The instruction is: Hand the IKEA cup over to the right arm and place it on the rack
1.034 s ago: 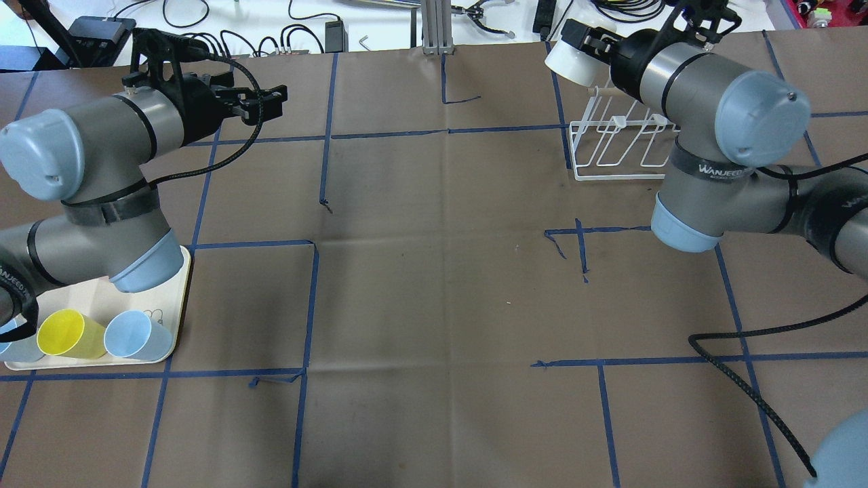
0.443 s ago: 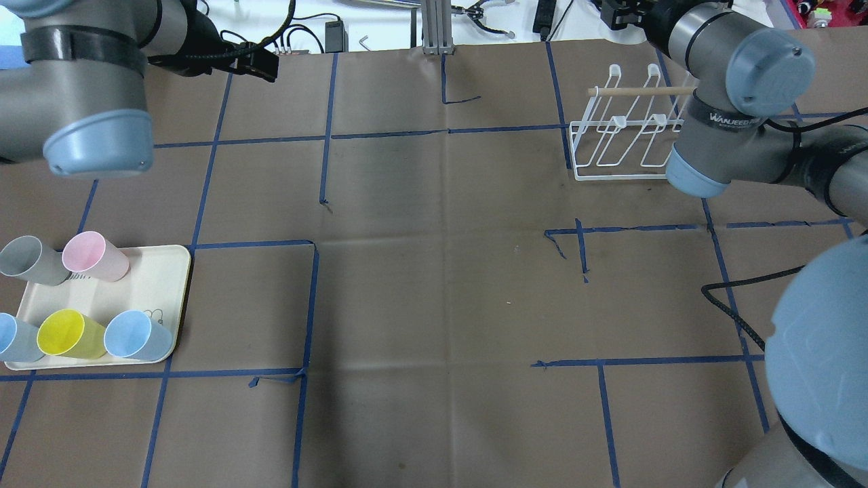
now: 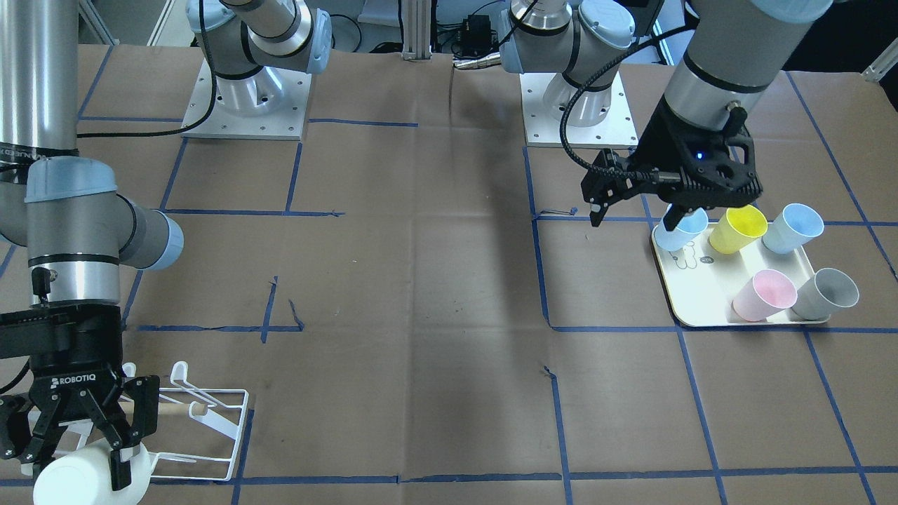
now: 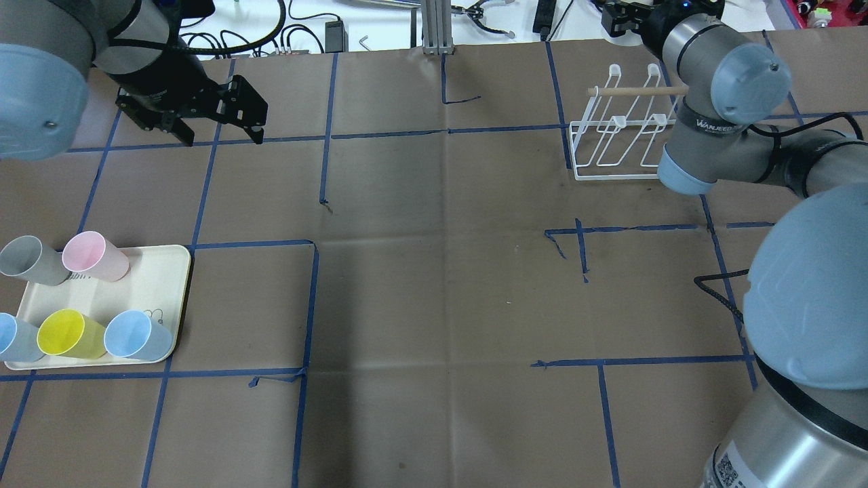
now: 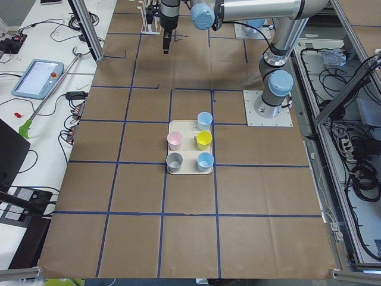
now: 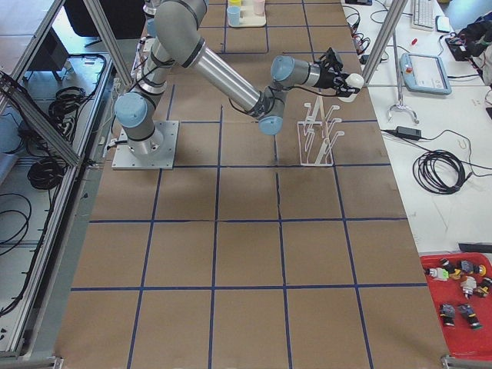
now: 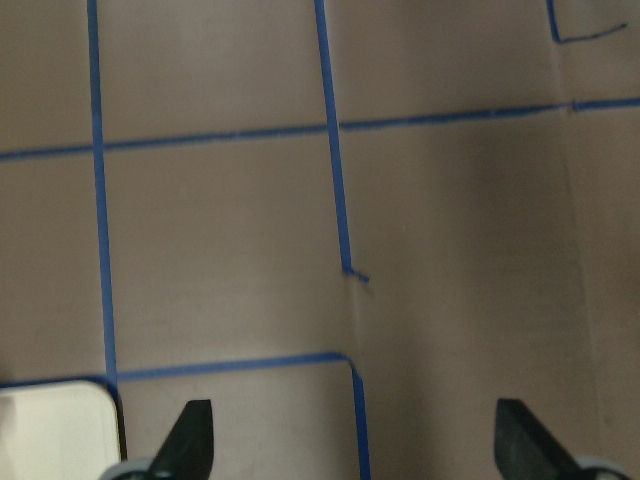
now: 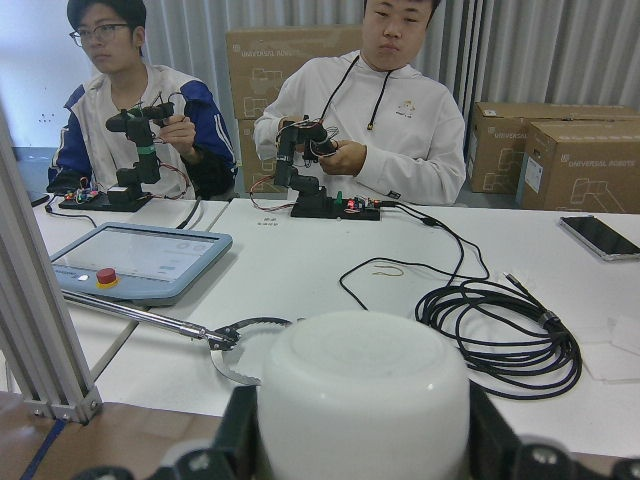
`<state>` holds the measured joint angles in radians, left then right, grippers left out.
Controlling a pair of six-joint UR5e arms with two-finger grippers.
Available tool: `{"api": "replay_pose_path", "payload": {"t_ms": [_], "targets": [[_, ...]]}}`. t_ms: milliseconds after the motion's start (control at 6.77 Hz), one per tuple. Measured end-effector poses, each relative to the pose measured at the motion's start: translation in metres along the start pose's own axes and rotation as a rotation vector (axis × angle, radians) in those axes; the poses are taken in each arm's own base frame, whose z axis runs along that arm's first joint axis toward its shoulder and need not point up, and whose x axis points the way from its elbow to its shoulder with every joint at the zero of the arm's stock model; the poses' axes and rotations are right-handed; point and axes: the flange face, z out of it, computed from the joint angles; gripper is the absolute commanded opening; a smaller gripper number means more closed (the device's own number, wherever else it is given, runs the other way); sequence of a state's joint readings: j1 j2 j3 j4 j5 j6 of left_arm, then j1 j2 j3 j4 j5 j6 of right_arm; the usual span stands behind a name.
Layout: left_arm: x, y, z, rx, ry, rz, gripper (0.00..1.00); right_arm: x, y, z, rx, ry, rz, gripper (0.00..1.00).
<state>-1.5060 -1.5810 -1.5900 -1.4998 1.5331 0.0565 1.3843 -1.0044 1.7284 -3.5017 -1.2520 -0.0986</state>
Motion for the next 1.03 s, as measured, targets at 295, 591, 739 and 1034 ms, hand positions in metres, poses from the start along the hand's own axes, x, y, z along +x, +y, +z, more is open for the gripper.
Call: {"api": "replay_pose_path", "payload": {"t_ms": [295,591,739,1034], "targets": [[0.002,0.035,-0.008,-0.088,0.001,-0.064,0.99,0.001,0.026,0.006,-0.045,0.009,0.017,0.20],[-0.012,0.057,-0.013,-0.154,-0.040,-0.088,0.99,0.000,0.042,0.008,-0.076,0.010,0.029,0.71],[-0.032,0.065,-0.011,-0.187,-0.101,-0.094,0.99,-0.001,0.044,0.008,-0.082,0.010,0.036,1.00],[-0.094,0.082,0.002,-0.244,-0.131,-0.077,0.99,-0.003,0.046,0.007,-0.087,0.010,0.084,1.00]]}}
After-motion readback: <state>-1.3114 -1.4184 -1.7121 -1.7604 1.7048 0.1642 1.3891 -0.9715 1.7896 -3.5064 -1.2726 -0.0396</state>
